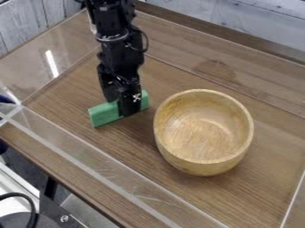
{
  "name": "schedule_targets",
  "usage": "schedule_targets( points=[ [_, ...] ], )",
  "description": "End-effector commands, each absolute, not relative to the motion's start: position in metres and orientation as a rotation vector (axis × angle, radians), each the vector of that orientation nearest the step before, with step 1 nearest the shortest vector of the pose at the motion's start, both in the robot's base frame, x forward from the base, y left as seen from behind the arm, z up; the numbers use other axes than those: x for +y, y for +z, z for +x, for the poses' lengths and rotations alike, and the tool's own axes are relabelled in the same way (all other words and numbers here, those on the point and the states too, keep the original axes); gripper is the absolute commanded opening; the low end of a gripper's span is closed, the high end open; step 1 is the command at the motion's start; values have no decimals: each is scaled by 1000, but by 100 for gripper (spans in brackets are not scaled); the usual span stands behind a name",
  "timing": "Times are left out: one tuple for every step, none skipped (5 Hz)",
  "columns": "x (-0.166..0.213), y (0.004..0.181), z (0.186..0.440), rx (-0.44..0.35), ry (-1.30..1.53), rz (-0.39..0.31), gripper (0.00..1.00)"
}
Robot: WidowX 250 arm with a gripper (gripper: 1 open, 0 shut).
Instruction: Put the green block in the brown bowl
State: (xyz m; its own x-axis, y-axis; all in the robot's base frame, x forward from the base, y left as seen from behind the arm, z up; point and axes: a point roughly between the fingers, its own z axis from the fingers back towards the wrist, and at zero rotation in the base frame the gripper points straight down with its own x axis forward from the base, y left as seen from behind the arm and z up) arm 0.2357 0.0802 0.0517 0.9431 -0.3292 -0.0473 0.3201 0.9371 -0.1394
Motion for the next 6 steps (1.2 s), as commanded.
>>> schedule_targets(
  points=[
    [86,62,246,25,-324,-110,100],
    [89,55,248,37,-325,-112,100],
    [90,49,249,43,-323,-115,0],
    [89,50,250,42,-321,-113,0],
    [85,57,255,31,-319,-107,0],
    [78,65,261,20,-321,-100,0]
  ],
)
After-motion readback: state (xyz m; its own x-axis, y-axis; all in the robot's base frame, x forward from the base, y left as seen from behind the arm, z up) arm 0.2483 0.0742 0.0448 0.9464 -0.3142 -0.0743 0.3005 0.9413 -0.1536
